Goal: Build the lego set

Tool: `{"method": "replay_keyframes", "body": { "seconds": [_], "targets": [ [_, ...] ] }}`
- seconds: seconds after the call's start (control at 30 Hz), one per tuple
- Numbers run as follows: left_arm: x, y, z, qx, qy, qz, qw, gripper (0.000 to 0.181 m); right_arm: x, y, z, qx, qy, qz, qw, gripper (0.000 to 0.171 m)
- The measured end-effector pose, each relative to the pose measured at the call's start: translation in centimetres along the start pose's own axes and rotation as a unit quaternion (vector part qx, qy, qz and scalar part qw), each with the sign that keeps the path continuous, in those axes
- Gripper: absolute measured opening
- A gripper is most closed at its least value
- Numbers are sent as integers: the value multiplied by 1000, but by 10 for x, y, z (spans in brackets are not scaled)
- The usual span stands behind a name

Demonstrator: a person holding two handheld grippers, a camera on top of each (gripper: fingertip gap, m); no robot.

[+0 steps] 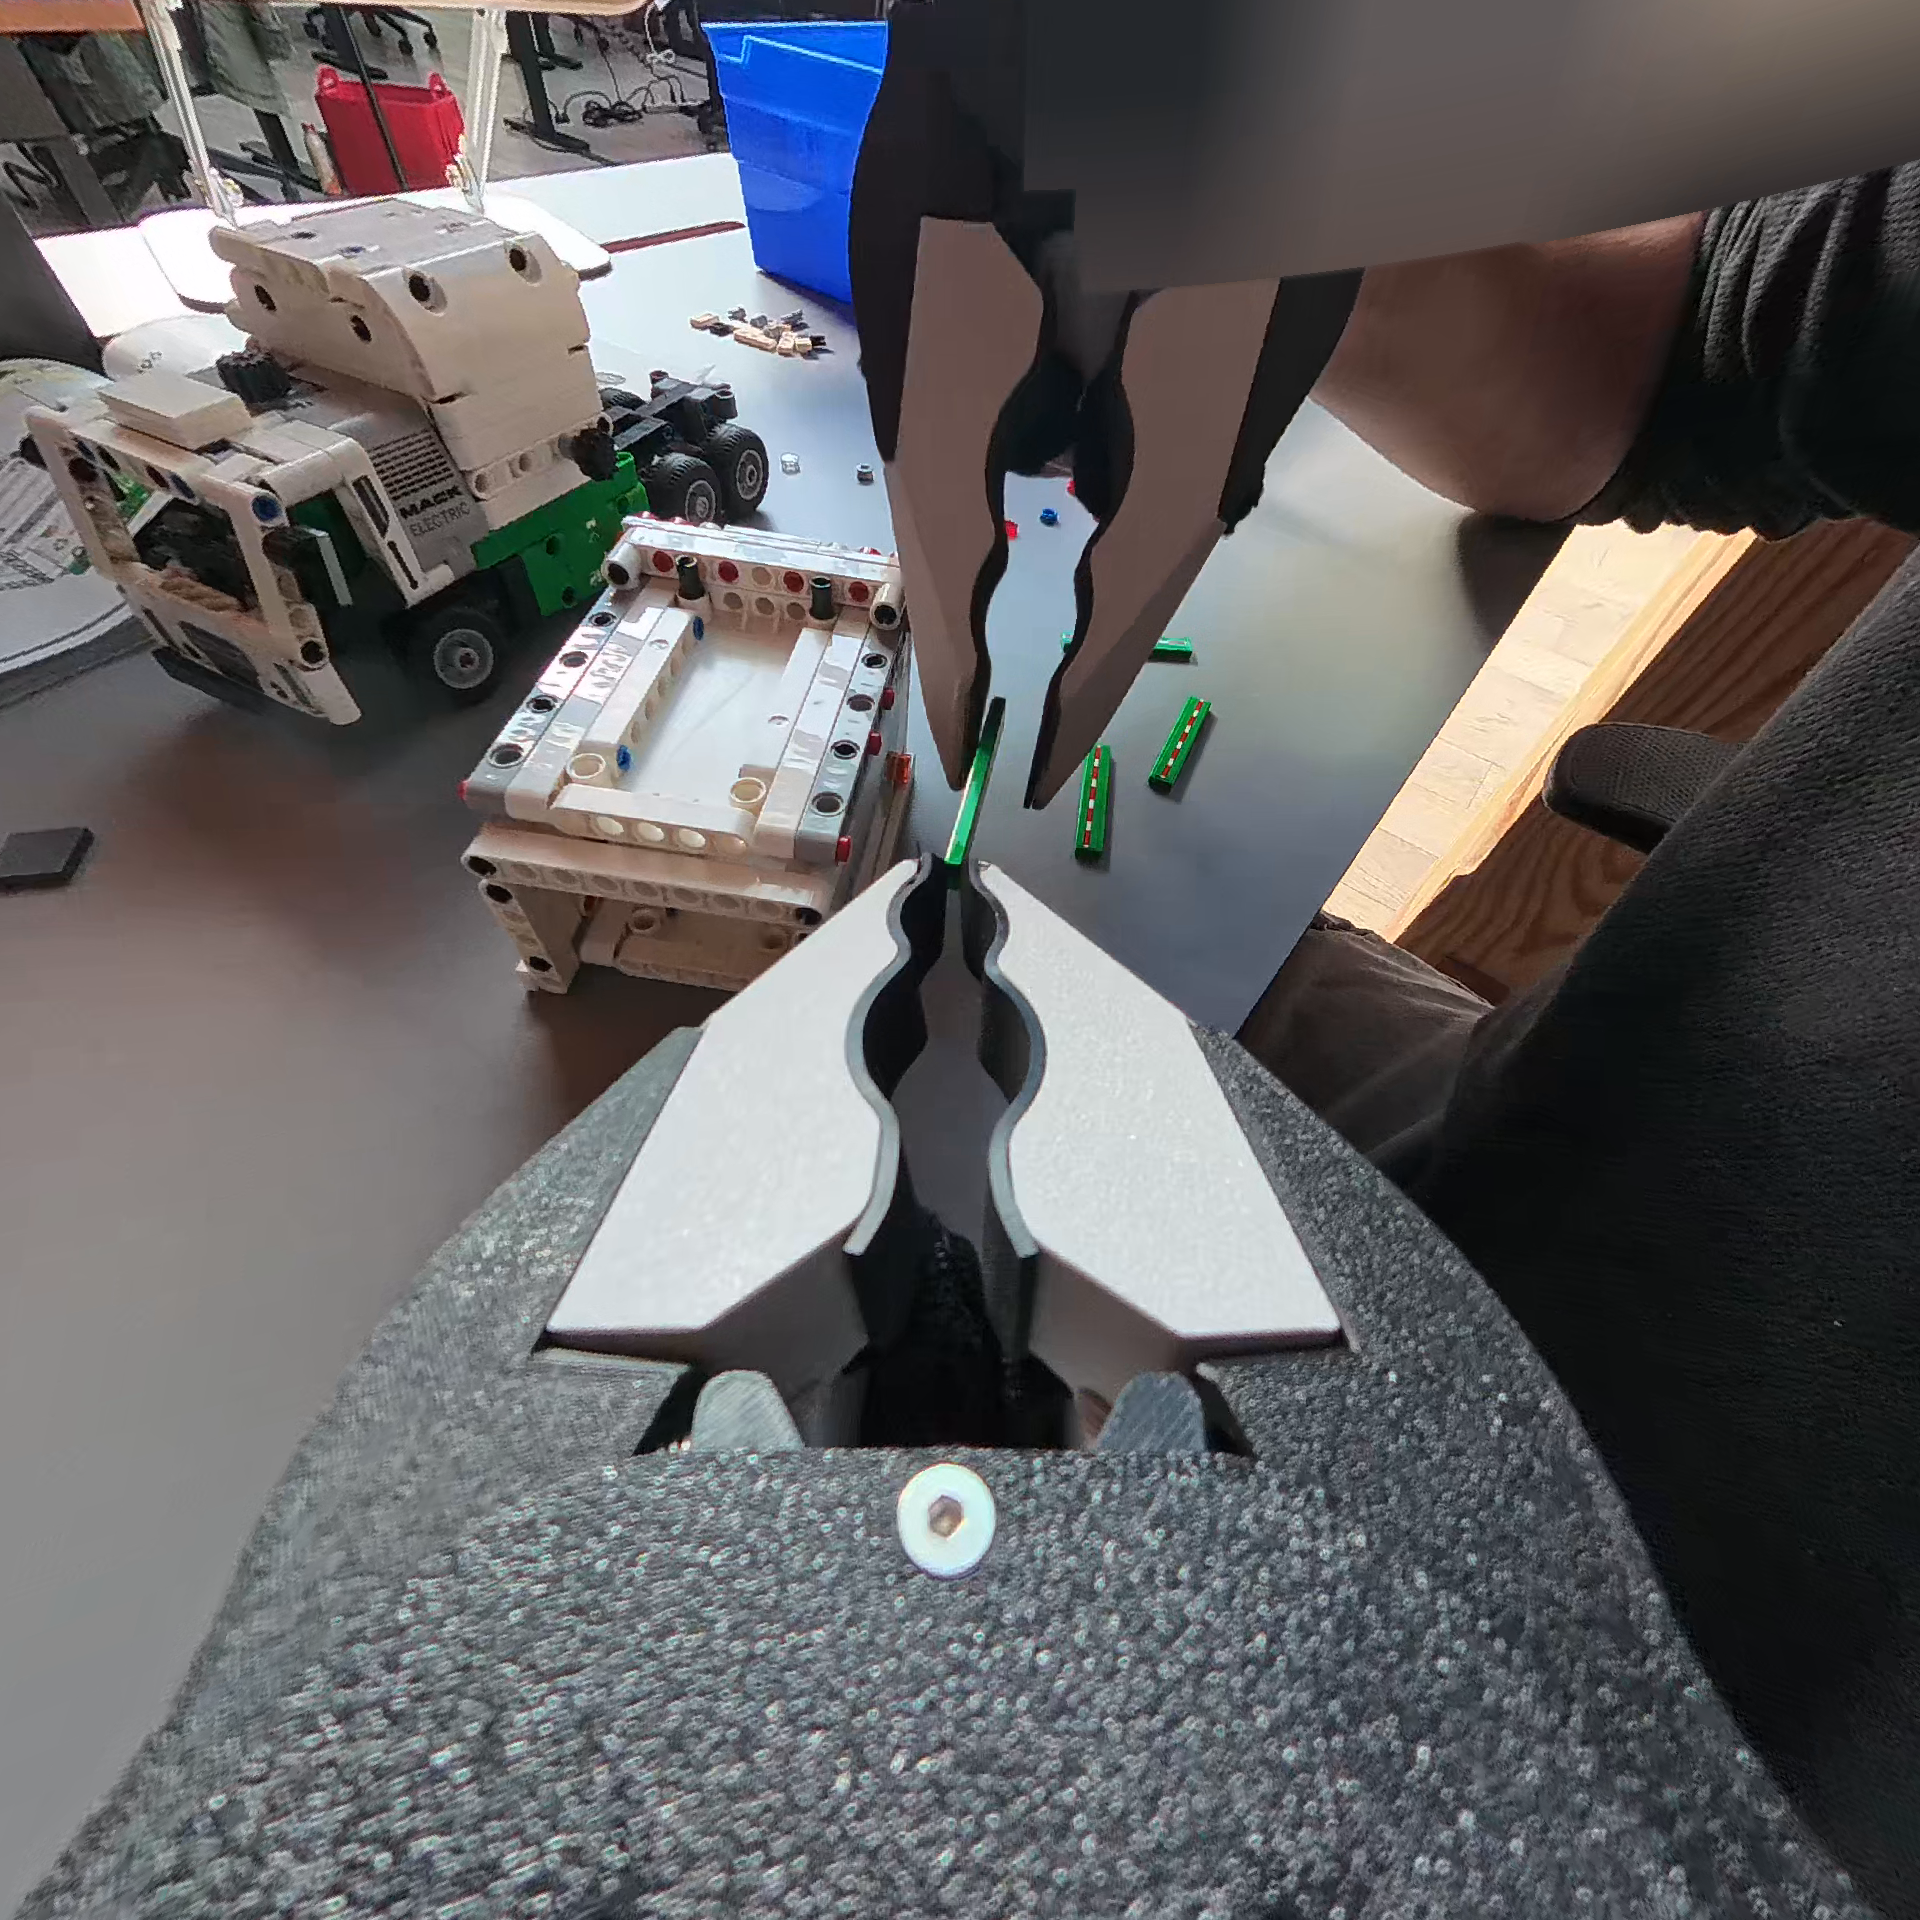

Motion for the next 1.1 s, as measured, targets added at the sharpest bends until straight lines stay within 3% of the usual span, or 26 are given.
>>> {"method": "replay_keyframes", "body": {
  "seconds": [0.03,0.17,0.3,0.4,0.47,0.73,1.1],
  "targets": [
    [0,0,-1,9,1,-3,1000,1,-2,0,1,-3,-5,-1,1000,13],
    [-4,0,-7,45,14,-12,999,1,-16,5,4,-11,-16,6,1000,32],
    [-1,0,-14,54,33,-24,998,1,-37,28,29,-28,-103,33,994,66],
    [2,-1,-14,62,37,-26,997,1,-21,31,47,-33,-113,4,993,98],
    [3,-2,-14,63,39,-24,997,1,-2,25,56,-28,-91,-37,995,107],
    [1,0,-15,59,45,-14,997,1,23,21,57,-34,-27,-85,995,88],
    [3,-2,-18,38,41,-16,998,1,25,20,59,-44,-36,-92,994,86]
  ]
}}
Point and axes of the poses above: each gripper's, where its closed fingertips meet, x out along the fingers, y out of its top, z = x × y across the jaws, the point moved 3 cm from there along -x, back along the fingers
